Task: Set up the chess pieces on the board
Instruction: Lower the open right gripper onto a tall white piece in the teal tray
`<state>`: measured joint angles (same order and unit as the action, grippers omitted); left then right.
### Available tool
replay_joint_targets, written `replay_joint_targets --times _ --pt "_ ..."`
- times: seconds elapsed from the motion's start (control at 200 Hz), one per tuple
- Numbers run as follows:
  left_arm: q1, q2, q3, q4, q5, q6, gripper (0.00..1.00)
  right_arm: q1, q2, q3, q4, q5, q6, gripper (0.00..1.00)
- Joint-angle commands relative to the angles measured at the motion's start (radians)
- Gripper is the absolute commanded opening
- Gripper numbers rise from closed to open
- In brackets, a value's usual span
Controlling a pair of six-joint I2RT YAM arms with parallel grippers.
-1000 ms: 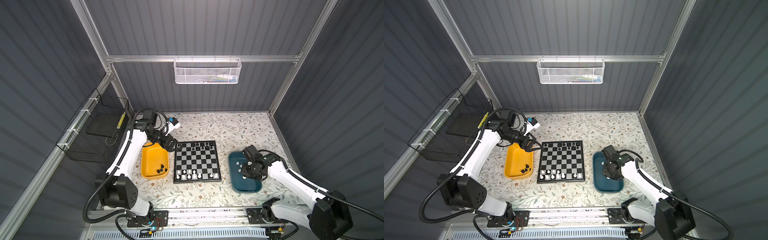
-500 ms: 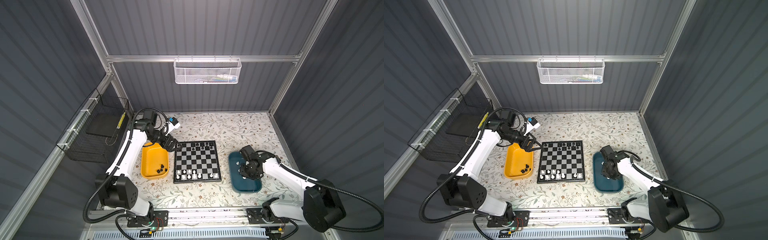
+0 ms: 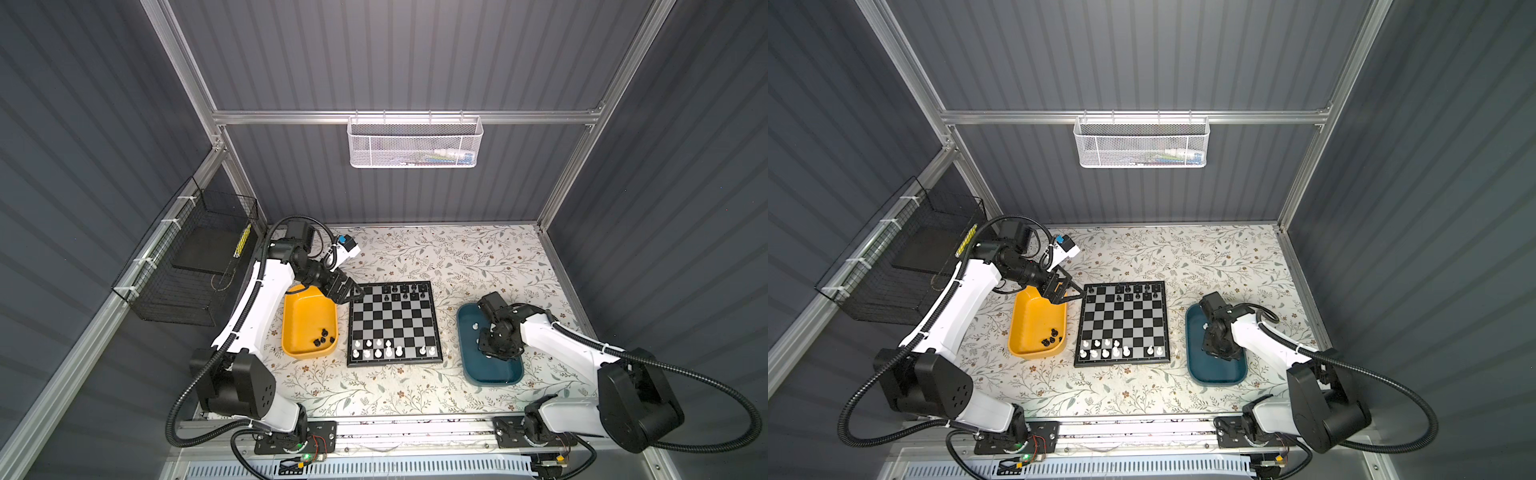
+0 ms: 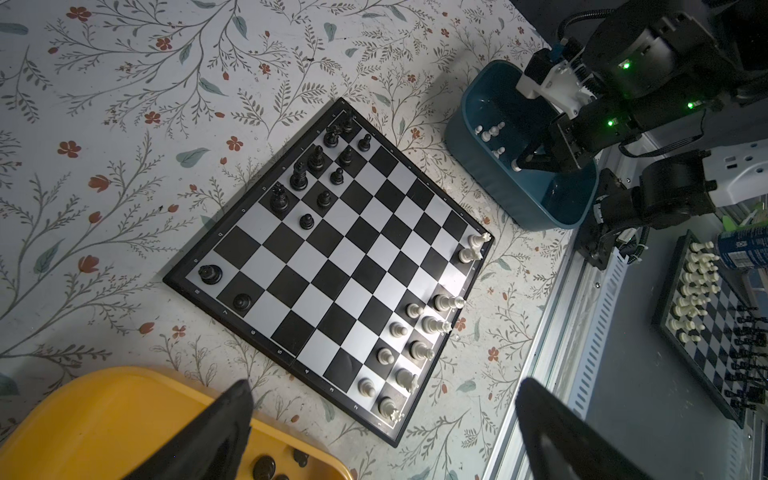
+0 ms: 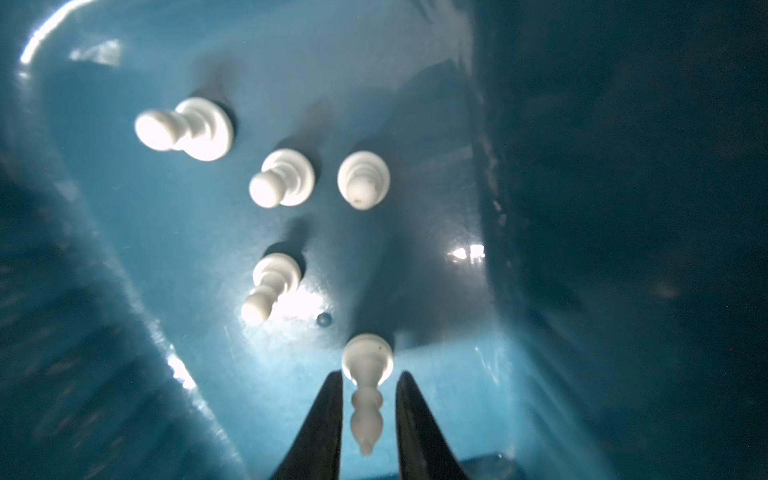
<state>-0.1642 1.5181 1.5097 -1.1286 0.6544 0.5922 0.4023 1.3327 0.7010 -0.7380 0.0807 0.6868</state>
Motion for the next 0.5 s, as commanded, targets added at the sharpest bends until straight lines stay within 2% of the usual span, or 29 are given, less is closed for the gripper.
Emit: replay_joint_targets --times 0.0,0.495 --pt "-0.006 -0.018 -0.008 -0.007 0.000 0.008 1.00 -0.003 0.007 -0.009 0.007 0.005 -0.014 0.25" --pt "-0.006 -0.019 -0.006 -0.006 -0.009 0.003 1.00 -0.005 0.018 -0.013 0.017 -0.001 -0.032 0.19"
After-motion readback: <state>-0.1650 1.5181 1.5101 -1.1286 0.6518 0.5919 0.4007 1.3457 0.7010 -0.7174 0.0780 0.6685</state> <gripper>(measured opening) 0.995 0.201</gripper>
